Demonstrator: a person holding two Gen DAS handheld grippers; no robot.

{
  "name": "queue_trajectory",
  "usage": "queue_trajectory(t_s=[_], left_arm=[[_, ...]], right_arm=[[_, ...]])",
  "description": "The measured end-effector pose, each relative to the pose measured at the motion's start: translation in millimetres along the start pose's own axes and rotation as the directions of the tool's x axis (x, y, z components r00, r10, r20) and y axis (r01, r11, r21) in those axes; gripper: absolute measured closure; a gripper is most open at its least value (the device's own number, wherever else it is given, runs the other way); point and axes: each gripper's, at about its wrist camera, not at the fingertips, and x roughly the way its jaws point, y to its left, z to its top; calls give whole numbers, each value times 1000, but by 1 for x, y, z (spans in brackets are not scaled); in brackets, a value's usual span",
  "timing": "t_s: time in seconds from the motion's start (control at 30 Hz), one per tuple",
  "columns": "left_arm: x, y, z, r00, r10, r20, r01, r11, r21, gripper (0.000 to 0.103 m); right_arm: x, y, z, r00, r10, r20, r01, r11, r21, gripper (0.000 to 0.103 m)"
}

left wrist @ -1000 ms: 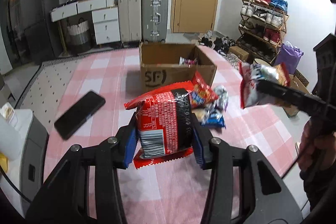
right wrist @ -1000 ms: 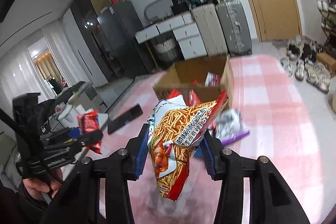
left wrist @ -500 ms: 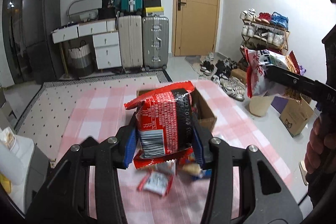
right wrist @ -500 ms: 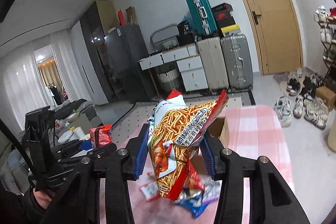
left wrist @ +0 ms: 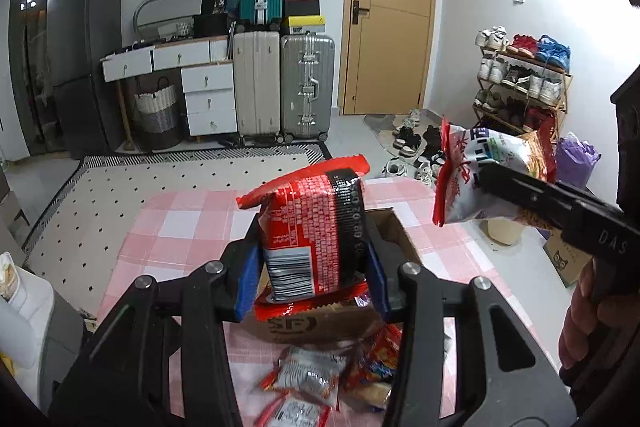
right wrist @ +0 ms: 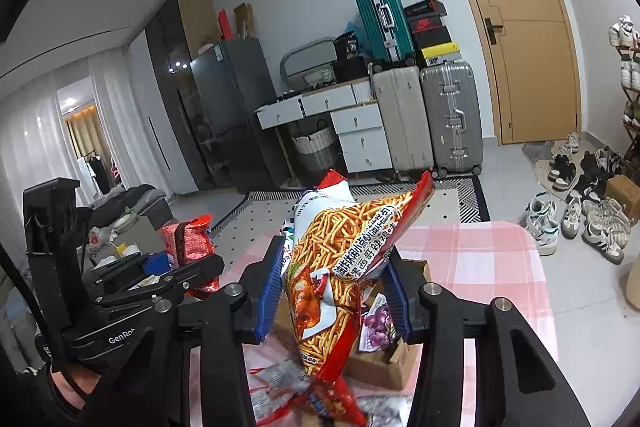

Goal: Organize snacks
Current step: 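Carry both held bags over the cardboard box with both tools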

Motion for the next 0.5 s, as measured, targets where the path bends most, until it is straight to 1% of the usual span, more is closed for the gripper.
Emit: queue_trajectory(t_s=[0.1, 0.17, 0.37, 0.43, 0.5], left_arm=[[30, 2, -1, 999, 14, -33, -15, 1000, -9, 61], [56, 6, -2, 998, 17, -68, -18, 1000, -19, 61], [133, 15, -10, 983, 28, -181, -29, 1000, -4, 61], [156, 17, -13, 978, 14, -210, -17, 1000, -11, 61], [177, 21, -15, 969, -19, -245, 12, 999, -31, 61]], right_arm=[[33, -11, -1, 999, 3, -33, -3, 1000, 8, 57], [58, -21, -4, 997, -9, -71, 10, 1000, 17, 57], [114, -41, -25, 986, -24, -166, 30, 999, 33, 57], [128, -45, -34, 981, -31, -191, 37, 999, 28, 57], [143, -48, -43, 976, -41, -216, 46, 999, 17, 57]])
